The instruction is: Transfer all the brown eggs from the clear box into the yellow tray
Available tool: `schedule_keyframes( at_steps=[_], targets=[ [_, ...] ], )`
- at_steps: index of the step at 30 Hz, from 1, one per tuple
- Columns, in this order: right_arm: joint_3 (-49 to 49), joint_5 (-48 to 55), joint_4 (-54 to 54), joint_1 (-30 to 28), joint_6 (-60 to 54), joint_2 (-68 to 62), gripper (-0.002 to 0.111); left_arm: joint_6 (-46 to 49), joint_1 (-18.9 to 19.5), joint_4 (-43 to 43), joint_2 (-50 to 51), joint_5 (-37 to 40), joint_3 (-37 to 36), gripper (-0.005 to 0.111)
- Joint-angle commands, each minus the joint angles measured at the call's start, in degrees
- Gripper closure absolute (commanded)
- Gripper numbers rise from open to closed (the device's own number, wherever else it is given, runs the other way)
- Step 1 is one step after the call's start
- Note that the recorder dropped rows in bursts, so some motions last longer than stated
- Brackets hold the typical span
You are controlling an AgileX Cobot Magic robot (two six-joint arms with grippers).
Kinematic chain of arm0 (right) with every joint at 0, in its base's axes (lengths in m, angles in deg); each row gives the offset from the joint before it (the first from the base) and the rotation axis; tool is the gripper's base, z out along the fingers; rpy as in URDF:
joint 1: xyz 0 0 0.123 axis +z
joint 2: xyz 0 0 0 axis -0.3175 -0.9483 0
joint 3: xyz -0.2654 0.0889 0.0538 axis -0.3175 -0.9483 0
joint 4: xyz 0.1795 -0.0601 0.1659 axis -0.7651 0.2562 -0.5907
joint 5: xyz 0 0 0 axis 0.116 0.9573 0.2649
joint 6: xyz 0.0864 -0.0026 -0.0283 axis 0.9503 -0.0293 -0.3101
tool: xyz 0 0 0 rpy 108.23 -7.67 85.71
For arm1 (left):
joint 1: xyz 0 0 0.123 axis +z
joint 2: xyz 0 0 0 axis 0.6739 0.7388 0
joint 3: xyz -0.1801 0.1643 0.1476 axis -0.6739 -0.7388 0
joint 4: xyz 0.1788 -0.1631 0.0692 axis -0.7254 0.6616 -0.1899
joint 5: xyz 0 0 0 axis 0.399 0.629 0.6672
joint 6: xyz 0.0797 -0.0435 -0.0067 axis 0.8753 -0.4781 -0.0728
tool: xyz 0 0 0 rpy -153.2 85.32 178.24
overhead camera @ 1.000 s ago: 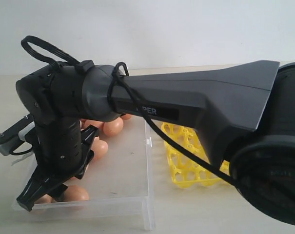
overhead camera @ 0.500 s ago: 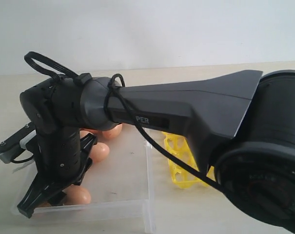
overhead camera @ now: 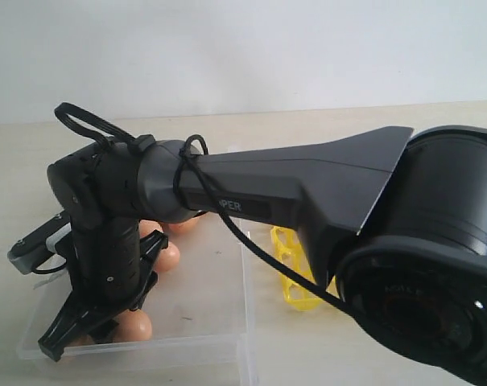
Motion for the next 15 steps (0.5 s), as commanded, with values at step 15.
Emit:
schedule_keyframes(
  at_steps=[15],
  targets=[
    [-8.7, -18.5, 0.9, -1.4, -1.2, 11.0, 0.108, -0.3, -0.3, 0.1, -0.3, -0.4, 0.2, 0.107]
  ],
)
